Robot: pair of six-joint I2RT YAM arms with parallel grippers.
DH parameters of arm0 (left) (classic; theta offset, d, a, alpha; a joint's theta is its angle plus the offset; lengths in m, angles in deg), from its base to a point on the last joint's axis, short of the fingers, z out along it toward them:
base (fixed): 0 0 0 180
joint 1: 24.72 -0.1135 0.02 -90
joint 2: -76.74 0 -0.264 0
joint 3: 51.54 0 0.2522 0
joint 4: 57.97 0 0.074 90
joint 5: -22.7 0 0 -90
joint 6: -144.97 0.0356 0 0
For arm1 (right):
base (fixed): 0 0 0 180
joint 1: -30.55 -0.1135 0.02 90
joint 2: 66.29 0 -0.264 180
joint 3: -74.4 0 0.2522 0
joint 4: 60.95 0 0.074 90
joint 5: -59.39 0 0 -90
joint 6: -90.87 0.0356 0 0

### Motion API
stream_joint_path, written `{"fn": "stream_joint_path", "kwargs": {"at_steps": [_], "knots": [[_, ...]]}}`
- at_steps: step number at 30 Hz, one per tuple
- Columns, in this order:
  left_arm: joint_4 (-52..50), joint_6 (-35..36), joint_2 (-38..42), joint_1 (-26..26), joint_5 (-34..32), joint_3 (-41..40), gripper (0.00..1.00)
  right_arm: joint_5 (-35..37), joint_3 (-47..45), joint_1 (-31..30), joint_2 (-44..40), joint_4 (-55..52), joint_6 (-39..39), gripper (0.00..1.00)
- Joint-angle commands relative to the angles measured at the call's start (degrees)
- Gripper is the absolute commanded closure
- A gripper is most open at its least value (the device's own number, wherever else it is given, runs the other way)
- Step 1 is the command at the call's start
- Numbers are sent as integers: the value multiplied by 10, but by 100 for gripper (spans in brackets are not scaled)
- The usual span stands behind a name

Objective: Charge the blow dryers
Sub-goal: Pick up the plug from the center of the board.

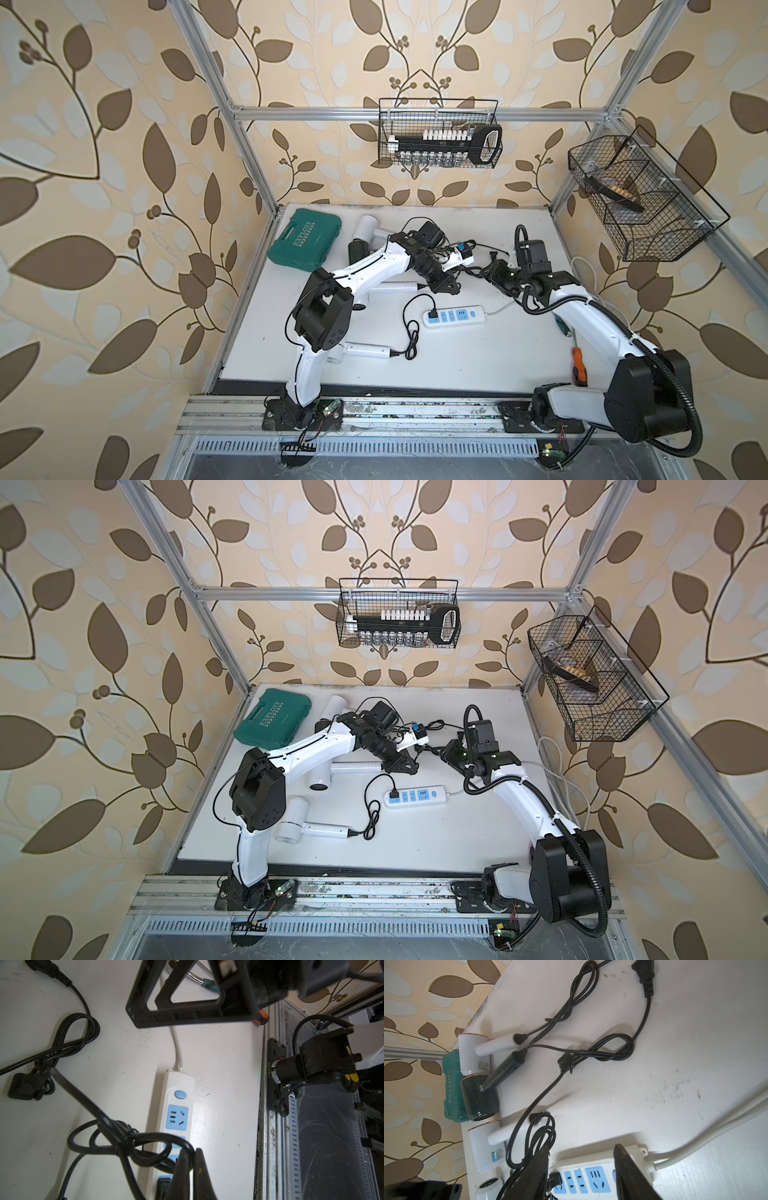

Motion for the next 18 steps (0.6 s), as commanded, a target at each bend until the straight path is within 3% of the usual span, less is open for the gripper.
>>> {"fn": "stream_joint_path", "kwargs": {"at_steps": [1,18], "knots": [[-12,12,19,1,10,21,100,13,-2,2,1,-9,-13,49],[-22,15,17,1,10,29,100,29,14,7,0,-20,-21,49]]}}
